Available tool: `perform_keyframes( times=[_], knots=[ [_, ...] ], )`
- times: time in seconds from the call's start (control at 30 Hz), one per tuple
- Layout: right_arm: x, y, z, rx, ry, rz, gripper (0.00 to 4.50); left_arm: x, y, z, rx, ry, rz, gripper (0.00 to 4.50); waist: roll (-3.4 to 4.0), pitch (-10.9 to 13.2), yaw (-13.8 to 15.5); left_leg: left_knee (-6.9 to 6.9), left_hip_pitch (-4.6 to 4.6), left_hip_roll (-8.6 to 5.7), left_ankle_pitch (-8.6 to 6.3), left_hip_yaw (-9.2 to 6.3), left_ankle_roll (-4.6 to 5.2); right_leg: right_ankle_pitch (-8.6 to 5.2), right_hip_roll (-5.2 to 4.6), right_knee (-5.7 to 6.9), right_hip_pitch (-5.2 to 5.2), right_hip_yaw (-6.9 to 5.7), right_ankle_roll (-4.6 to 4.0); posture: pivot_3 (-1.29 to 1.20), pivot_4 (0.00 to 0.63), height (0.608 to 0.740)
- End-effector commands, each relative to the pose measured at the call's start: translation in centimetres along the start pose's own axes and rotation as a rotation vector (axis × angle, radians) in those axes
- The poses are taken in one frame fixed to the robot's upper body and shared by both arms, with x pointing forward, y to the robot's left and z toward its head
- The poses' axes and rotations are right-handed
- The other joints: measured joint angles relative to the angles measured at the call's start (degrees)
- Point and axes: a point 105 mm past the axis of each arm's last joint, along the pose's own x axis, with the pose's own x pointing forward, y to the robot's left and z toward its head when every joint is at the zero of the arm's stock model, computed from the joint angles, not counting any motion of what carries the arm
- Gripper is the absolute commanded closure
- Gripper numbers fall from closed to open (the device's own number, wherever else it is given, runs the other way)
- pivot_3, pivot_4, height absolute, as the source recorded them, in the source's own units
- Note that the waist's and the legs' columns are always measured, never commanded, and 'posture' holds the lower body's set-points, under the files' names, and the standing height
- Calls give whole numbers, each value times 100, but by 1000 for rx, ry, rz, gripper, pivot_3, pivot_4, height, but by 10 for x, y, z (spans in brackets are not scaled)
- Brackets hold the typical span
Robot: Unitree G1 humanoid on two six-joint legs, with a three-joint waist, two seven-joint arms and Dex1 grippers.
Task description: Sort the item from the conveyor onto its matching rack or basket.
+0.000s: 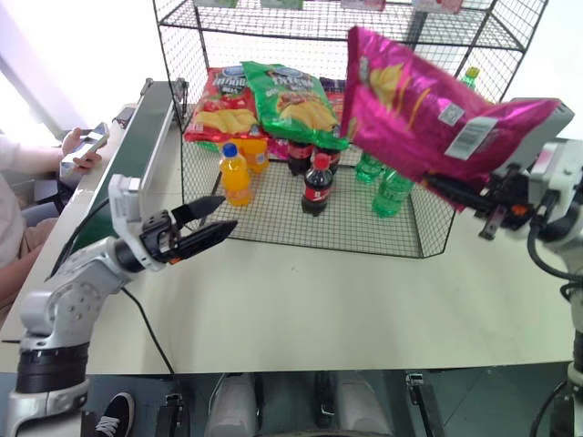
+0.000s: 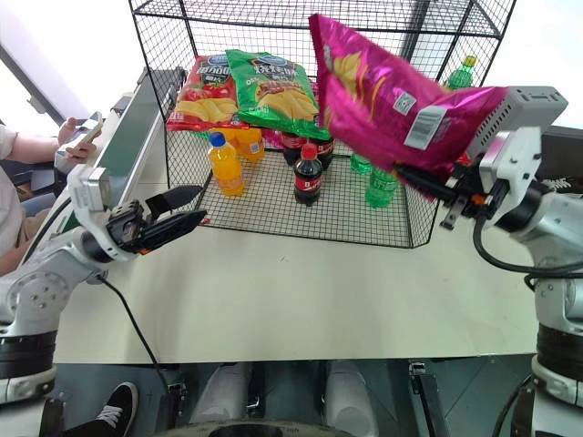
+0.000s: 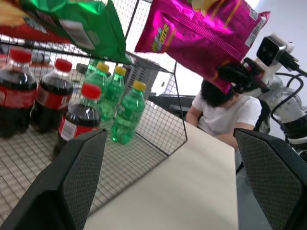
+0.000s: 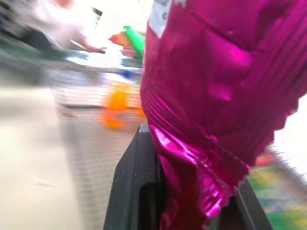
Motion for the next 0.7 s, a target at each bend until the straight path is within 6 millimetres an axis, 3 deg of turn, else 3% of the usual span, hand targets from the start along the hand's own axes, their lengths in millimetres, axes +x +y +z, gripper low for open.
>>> perform_keyframes(
  times=[0.03,0.1,0.33,0.47,0.7],
  knots=[
    [1,-23,0,-325,36,-126,4239,6,-5,7,66,2,-46,0,0,0,-10,-1,-1,0,0,0,0,0,0,0,-1,0,1,0,150,740],
    [2,-27,-15,-507,125,-116,4239,7,-7,5,63,16,-55,0,0,0,-7,-1,-2,0,0,1,-1,0,-1,-1,-2,0,2,0,150,740],
    [14,-53,-39,-848,302,-164,4239,7,-9,6,99,17,-43,0,5,3,-31,0,-1,-1,6,3,-9,-1,-6,4,-3,1,3,0,150,740],
    [26,-64,-45,-919,361,-229,4239,9,-8,10,142,-24,-8,0,5,3,-107,0,-1,0,21,1,-36,-1,-6,6,-3,2,2,0,150,740],
    [44,-75,-56,-851,422,-343,4239,15,-11,11,232,-38,15,0,3,4,-117,-1,-1,0,27,2,-47,0,-6,7,-3,2,2,0,150,740]
  ],
)
